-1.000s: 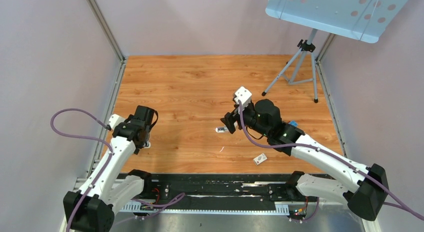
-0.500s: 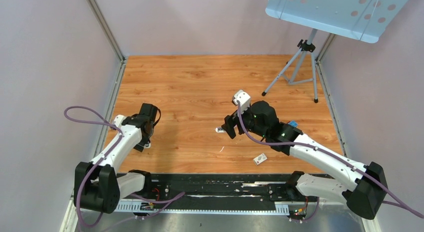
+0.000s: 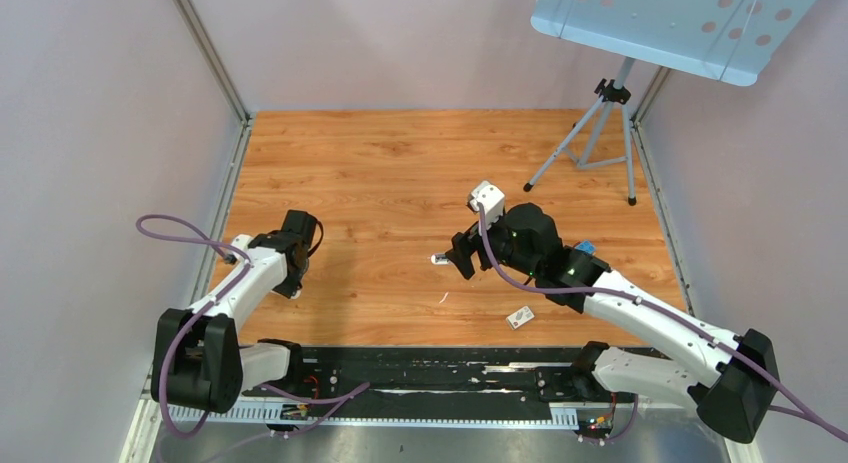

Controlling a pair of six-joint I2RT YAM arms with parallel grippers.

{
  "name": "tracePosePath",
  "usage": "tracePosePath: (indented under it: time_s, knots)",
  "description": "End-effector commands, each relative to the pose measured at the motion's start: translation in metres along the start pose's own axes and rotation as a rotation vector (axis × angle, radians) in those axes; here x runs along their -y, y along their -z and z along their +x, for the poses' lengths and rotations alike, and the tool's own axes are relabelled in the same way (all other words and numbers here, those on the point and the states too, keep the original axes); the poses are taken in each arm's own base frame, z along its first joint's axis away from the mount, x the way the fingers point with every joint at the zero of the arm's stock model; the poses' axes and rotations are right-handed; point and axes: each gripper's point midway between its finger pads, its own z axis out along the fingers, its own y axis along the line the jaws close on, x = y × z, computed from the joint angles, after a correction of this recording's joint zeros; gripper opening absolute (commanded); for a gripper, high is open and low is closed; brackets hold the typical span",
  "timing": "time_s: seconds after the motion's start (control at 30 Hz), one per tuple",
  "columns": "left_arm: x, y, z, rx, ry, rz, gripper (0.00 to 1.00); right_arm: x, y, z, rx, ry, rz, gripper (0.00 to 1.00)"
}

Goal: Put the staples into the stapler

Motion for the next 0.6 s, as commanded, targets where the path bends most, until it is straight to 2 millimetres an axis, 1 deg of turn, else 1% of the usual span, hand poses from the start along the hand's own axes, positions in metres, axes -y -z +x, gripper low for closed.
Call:
tracePosePath:
  time_s: [0.0,0.13,0.2,0.27,0.37,0.43,0.57]
  knots:
    - [0.001,0.0,-0.006,0.021,0.01,0.0,0.23,0.0,0.006,0.005,-0.009,-0.021,0.017,0.86]
    - [0.006,0.011,-0.013,0.015,-0.046,0.031,0.0,0.003,0.009,0.006,-0.005,-0.053,0.04,0.92]
    - [0.009,0.018,-0.016,0.006,-0.069,0.055,0.0,0.004,0.01,0.008,-0.007,-0.078,0.051,0.95]
    - [0.012,0.024,-0.018,-0.003,-0.087,0.089,0.0,0.009,0.011,0.009,-0.008,-0.1,0.084,0.96]
    - [0.018,0.033,-0.019,-0.022,-0.115,0.156,0.0,0.006,0.011,0.009,-0.012,-0.139,0.076,0.98]
    - [0.024,0.04,-0.016,-0.043,-0.14,0.219,0.0,0.0,0.01,0.009,-0.012,-0.168,0.05,0.96]
    - [0.038,0.054,-0.003,-0.112,-0.209,0.378,0.0,-0.016,0.002,0.007,-0.015,-0.23,-0.028,0.86]
